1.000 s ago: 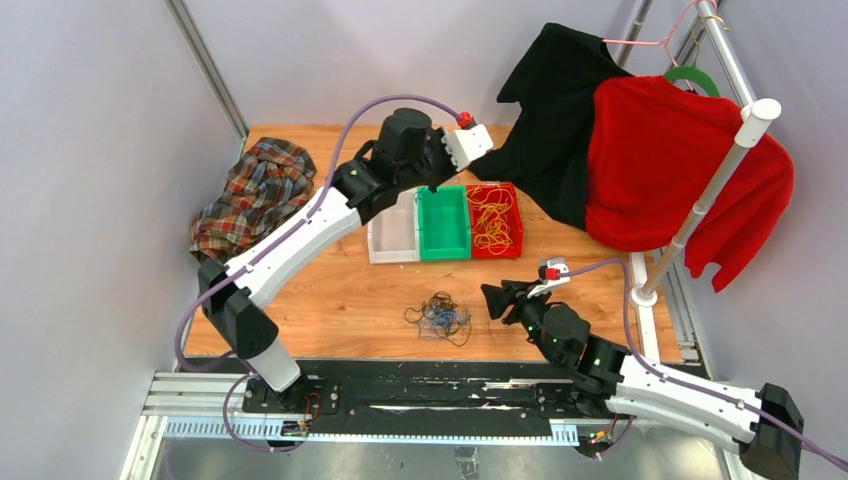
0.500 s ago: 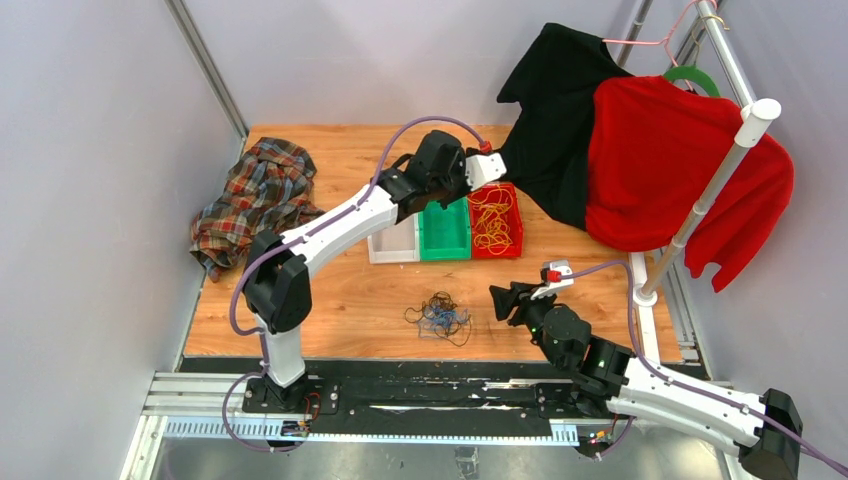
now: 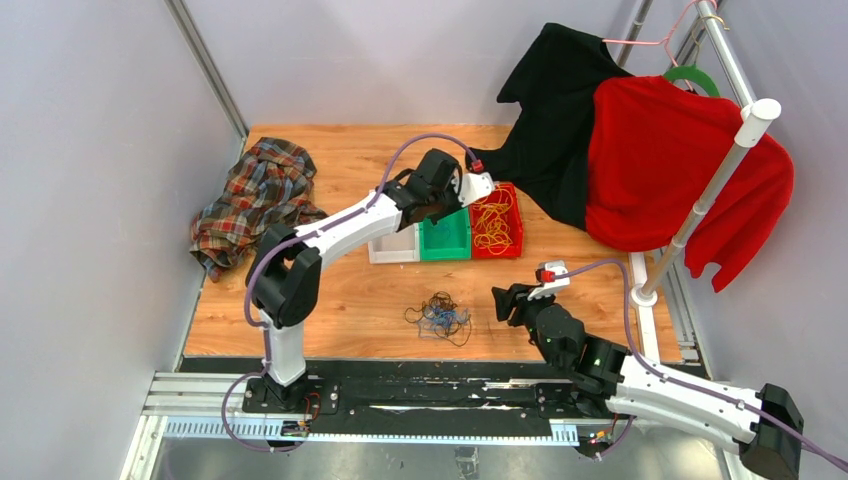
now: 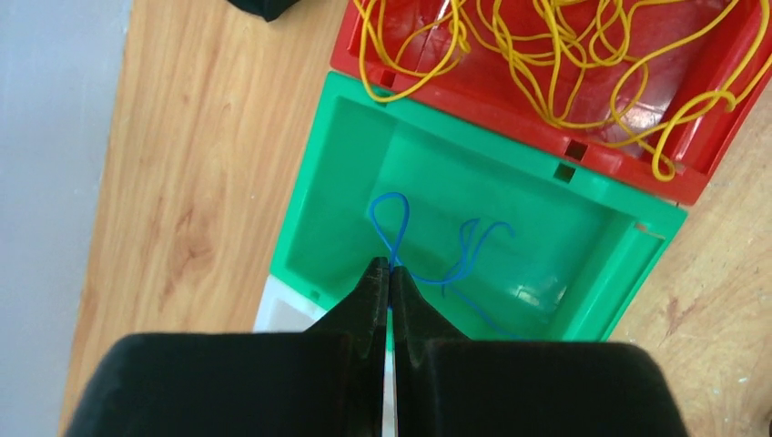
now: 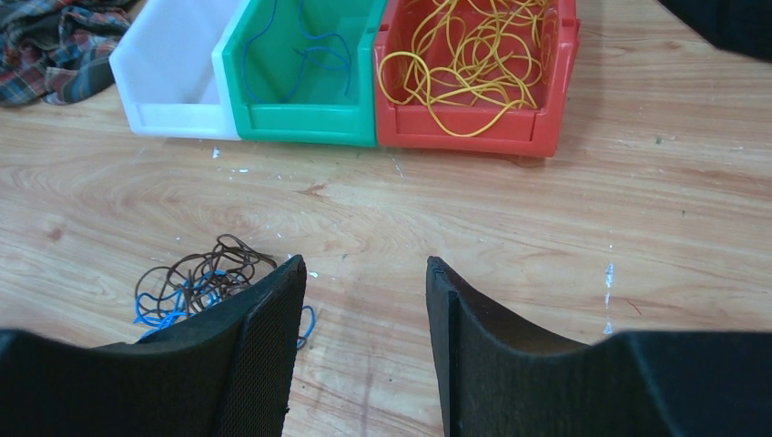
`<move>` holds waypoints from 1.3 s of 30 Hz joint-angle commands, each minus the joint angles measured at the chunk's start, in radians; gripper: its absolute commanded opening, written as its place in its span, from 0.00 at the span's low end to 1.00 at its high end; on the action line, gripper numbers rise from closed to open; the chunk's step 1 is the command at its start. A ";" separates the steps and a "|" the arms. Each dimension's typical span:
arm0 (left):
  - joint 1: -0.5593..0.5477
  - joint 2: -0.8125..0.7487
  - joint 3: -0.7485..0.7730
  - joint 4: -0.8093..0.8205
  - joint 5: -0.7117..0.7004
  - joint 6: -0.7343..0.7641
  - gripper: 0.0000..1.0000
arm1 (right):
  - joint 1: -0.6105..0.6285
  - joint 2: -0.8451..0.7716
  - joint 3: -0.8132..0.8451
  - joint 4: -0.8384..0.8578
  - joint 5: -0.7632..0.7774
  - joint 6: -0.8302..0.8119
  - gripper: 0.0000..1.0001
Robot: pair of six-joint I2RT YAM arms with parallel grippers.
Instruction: Untangle the cables
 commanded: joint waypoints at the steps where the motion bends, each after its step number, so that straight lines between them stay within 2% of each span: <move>1: 0.004 0.073 0.061 0.044 0.034 -0.060 0.00 | 0.008 0.019 0.024 0.001 0.035 -0.022 0.51; 8: 0.004 0.170 0.084 0.059 -0.028 -0.005 0.02 | 0.008 0.006 0.035 -0.009 0.045 -0.032 0.51; 14: 0.018 0.139 0.100 0.006 -0.020 -0.017 0.34 | 0.008 0.002 0.051 -0.021 0.040 -0.043 0.51; 15: 0.020 0.123 0.099 -0.005 -0.011 -0.017 0.41 | 0.008 0.001 0.054 -0.021 0.039 -0.047 0.51; 17: 0.023 0.097 0.120 -0.047 0.018 -0.024 0.63 | 0.008 0.000 0.057 -0.020 0.040 -0.056 0.51; 20: 0.027 0.055 0.185 -0.146 0.072 -0.044 0.84 | 0.008 0.001 0.061 -0.021 0.032 -0.060 0.51; 22: 0.027 0.028 0.217 -0.204 0.109 -0.053 0.94 | 0.008 0.000 0.062 -0.026 0.028 -0.056 0.51; 24: 0.027 -0.003 0.225 -0.252 0.131 -0.051 0.99 | 0.008 -0.002 0.067 -0.032 0.022 -0.057 0.51; 29: 0.027 -0.090 0.192 -0.414 0.248 -0.012 0.99 | 0.008 -0.014 0.078 -0.054 0.018 -0.064 0.50; 33: 0.017 -0.187 0.036 -0.499 0.462 0.006 0.97 | 0.009 -0.014 0.082 -0.062 -0.005 -0.064 0.50; 37: -0.038 -0.225 -0.119 -0.499 0.504 0.016 0.92 | 0.008 0.004 0.101 -0.109 -0.033 -0.046 0.50; 39: -0.061 -0.204 -0.140 -0.499 0.517 -0.008 0.88 | 0.008 0.007 0.112 -0.133 -0.052 -0.040 0.49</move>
